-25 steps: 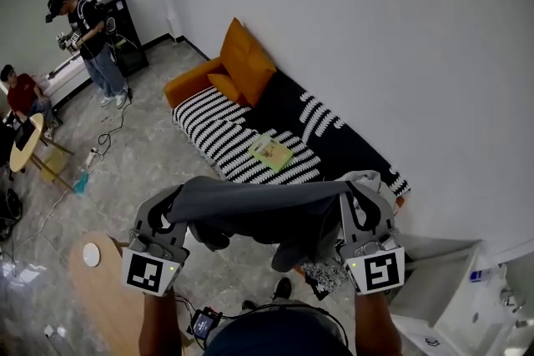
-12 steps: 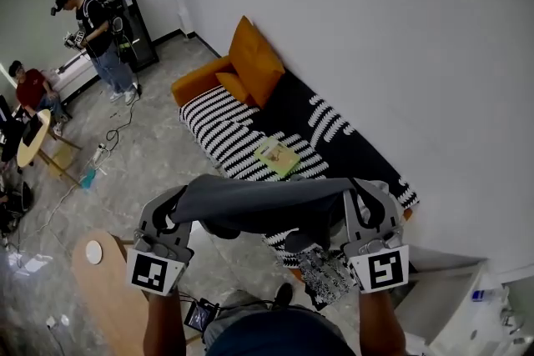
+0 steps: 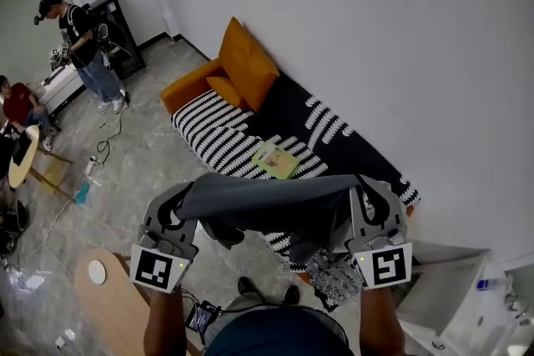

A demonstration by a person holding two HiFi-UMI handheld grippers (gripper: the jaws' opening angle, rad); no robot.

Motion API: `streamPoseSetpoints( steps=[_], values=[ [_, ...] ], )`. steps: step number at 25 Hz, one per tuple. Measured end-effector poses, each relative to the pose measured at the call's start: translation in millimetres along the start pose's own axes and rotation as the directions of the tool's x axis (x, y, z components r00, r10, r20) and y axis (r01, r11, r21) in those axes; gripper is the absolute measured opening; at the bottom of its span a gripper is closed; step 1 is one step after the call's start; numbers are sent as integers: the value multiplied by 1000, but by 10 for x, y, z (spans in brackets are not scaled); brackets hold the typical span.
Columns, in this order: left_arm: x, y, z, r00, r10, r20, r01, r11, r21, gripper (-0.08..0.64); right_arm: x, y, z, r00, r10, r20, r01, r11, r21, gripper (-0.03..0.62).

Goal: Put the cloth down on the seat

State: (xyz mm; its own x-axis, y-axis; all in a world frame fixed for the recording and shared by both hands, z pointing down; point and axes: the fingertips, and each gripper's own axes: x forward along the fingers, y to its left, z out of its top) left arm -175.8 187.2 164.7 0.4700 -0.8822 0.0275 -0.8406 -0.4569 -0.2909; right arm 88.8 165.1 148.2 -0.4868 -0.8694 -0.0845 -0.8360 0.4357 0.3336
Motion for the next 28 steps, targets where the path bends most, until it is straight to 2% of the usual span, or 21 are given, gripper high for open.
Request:
streamPoseSetpoints(
  steps=[10,16,21,28],
  values=[
    [124,512,-111,995,-91,47,91,996,2,25,364,247,80,996,-87,-35,86,996,-20,26],
    [193,734,-183,992,-106,64,107,994,-19,25,538,345,115,994,-93,-57,90,995,-42,26],
    [373,770,-289,992,-115,51,116,993,-28,25,683,256,26,994,-87,-64,83,995,-56,26],
    [730,730,-381,994,-109,16,109,994,-28,25,916,-2,-233,995,-71,-70,71,997,-10,26]
  ],
)
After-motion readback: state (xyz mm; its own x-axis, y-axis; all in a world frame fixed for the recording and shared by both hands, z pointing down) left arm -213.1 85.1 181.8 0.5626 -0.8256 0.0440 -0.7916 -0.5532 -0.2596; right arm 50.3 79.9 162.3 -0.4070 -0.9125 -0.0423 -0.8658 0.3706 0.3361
